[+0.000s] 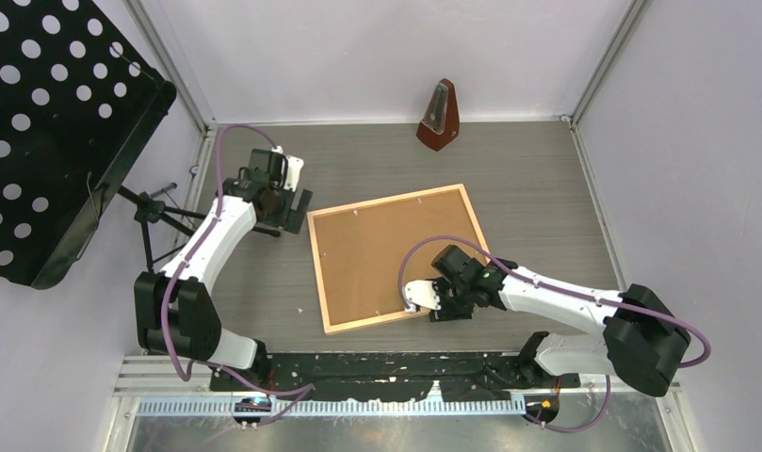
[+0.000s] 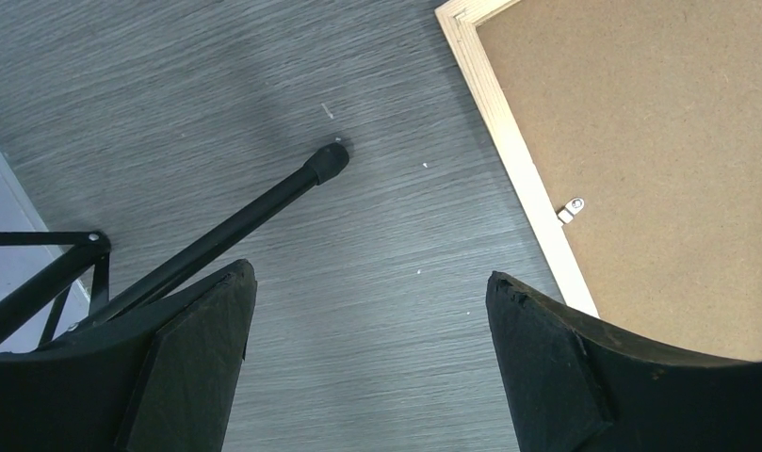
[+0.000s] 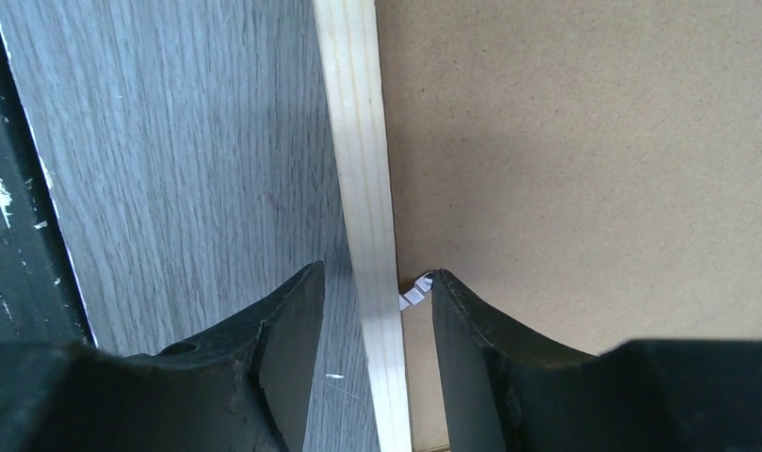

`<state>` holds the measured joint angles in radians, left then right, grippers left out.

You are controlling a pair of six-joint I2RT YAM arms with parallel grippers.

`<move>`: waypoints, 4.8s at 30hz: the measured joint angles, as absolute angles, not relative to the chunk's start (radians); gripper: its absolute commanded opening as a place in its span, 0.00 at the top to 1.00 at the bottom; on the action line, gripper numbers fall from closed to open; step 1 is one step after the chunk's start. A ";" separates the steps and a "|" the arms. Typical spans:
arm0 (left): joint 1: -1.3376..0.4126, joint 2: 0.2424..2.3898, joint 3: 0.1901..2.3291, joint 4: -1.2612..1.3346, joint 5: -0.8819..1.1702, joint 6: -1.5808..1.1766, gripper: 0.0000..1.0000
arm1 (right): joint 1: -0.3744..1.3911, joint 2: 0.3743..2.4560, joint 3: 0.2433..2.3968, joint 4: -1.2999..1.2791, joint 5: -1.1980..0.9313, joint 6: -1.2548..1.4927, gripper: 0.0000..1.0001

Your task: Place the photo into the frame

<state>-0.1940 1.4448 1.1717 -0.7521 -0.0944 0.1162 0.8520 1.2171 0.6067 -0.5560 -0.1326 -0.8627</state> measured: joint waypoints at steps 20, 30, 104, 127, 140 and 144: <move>-0.194 1.445 1.168 -0.752 -0.085 0.117 0.10 | 0.863 1.250 0.607 -0.543 -0.139 -0.862 0.59; -0.194 1.445 1.168 -0.752 -0.085 0.117 0.10 | 0.863 1.253 0.611 -0.537 -0.128 -0.862 0.76; -0.818 0.879 0.752 -0.659 -0.035 0.495 0.00 | 0.734 1.301 1.105 -0.913 -0.390 -0.639 0.94; -0.963 1.022 0.662 -0.271 -0.216 0.667 0.24 | 0.665 1.323 1.154 -0.953 -0.472 -0.622 0.94; -1.014 1.074 0.654 -0.213 -0.279 0.690 0.57 | 0.651 1.323 1.158 -0.951 -0.485 -0.622 0.94; -1.024 1.088 0.654 -0.213 -0.290 0.693 0.73 | 0.648 1.323 1.158 -0.951 -0.485 -0.621 0.94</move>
